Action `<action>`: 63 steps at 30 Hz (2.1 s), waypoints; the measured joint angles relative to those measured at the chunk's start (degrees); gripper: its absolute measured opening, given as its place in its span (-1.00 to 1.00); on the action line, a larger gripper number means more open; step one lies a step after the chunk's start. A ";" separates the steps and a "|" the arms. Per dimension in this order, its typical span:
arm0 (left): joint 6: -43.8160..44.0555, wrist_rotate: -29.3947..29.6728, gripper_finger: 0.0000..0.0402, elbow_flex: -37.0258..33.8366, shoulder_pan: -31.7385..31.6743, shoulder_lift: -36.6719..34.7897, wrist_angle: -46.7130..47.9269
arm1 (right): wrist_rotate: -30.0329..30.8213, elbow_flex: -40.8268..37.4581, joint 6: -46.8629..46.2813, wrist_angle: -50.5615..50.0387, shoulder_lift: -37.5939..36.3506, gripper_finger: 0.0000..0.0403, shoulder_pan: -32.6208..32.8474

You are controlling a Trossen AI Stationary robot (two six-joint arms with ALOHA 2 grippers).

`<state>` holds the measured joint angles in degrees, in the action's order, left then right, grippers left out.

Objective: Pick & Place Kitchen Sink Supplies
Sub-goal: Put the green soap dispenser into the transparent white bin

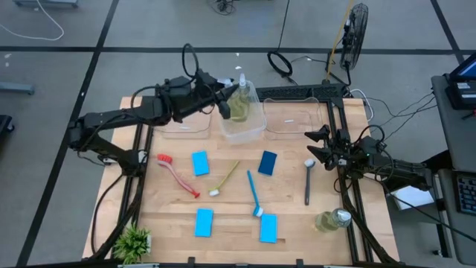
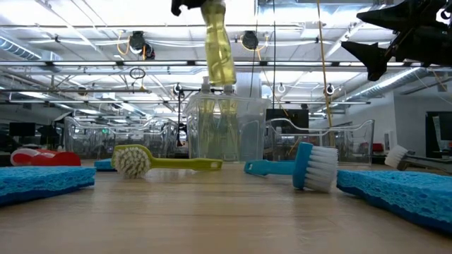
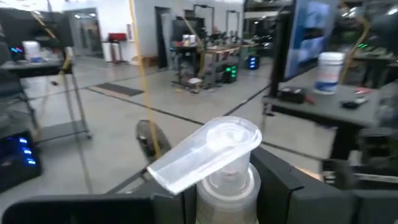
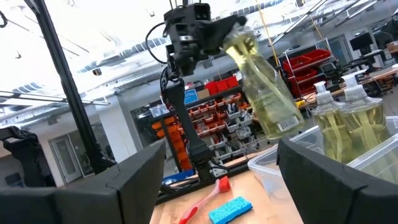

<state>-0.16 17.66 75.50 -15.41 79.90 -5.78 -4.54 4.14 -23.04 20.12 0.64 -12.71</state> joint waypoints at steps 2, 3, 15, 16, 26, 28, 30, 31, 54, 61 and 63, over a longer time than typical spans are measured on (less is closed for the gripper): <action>-1.30 1.46 -0.44 0.00 -0.45 0.77 0.15 | 0.00 -0.02 -0.04 0.00 0.00 0.46 0.00; -1.87 2.31 -0.44 0.00 -0.54 1.36 0.02 | 0.00 -0.01 -0.12 0.00 0.00 0.46 0.00; 4.23 9.77 -0.44 -0.09 -0.71 6.71 -1.36 | 0.04 -0.01 -0.27 -0.20 0.02 0.46 0.00; 4.88 10.99 -0.44 -0.08 -0.52 7.11 -1.85 | 0.09 0.00 -0.27 -0.24 0.02 0.46 0.00; 6.69 19.18 -0.44 -0.07 0.60 9.21 0.93 | 0.17 -0.01 -0.29 -0.22 0.02 0.46 0.00; 7.06 19.34 -0.44 -0.04 0.62 9.93 1.30 | 0.17 0.00 -0.29 -0.24 0.02 0.46 0.00; 7.23 19.95 -0.44 -0.07 0.65 10.94 1.85 | 0.19 -0.02 -0.29 -0.22 0.02 0.46 0.00; 7.41 20.43 -0.44 -0.07 0.83 11.44 1.79 | 0.17 -0.02 -0.29 -0.22 0.02 0.46 0.00; 12.11 25.19 -0.44 -5.21 1.67 14.80 -1.84 | 0.01 -0.01 -0.32 -0.26 0.02 0.46 0.00; 12.39 26.13 -0.44 -8.75 1.61 14.73 -5.35 | 0.00 -0.02 -0.32 -0.26 0.02 0.46 0.00; 12.56 26.07 -0.44 -10.71 1.61 14.74 -7.83 | 0.00 -0.02 -0.32 -0.24 0.02 0.46 0.00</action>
<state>12.41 43.73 64.80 -13.80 94.64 -13.61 -4.54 4.12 -23.35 19.88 0.67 -12.71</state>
